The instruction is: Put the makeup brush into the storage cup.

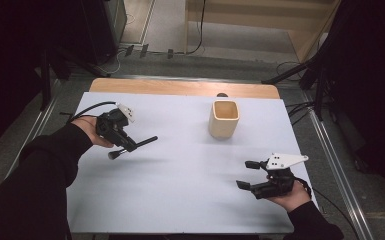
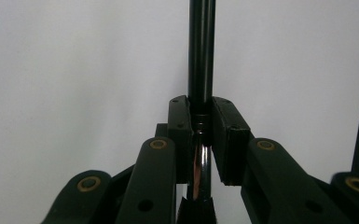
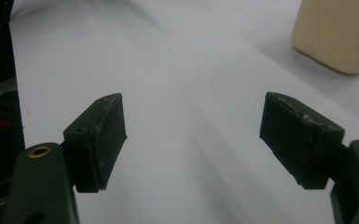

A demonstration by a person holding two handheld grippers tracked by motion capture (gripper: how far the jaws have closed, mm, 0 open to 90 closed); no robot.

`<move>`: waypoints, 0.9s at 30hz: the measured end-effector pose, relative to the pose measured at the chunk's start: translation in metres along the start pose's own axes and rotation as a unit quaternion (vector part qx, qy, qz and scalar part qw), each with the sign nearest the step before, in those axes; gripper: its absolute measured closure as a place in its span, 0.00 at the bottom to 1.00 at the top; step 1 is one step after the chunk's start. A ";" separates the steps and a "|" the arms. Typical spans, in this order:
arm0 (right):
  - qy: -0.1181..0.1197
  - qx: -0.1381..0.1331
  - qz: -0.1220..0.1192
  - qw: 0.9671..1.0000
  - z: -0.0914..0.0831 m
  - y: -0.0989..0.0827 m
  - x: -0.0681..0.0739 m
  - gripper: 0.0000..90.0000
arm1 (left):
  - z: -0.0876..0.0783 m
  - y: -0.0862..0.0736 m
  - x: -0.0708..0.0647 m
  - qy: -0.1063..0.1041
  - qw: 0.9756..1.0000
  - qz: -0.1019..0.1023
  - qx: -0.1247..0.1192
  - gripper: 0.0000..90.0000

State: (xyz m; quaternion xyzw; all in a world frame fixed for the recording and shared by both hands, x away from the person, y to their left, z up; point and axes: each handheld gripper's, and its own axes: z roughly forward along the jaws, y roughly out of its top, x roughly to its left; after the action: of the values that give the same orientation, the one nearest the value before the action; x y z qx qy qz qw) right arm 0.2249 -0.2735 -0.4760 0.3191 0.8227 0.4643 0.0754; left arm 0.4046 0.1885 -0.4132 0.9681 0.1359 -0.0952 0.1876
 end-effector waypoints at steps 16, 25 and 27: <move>0.008 -0.004 -0.004 1.000 0.002 0.003 0.000 0.27 | 0.006 -0.001 -0.018 0.005 0.994 -0.100 -0.046 0.89; 0.011 -0.006 -0.006 1.000 0.002 0.003 0.001 0.28 | 0.005 -0.003 -0.030 0.006 0.985 -0.144 -0.095 0.89; 0.011 -0.007 -0.005 1.000 0.002 0.004 0.001 0.28 | 0.006 -0.004 -0.034 0.004 0.984 -0.146 -0.105 0.89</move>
State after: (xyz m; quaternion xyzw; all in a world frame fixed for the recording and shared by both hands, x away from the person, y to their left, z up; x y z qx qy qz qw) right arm 0.2270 -0.2703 -0.4740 0.3093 0.8220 0.4729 0.0707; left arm 0.3709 0.1821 -0.4122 0.9130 0.2861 -0.1031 0.2718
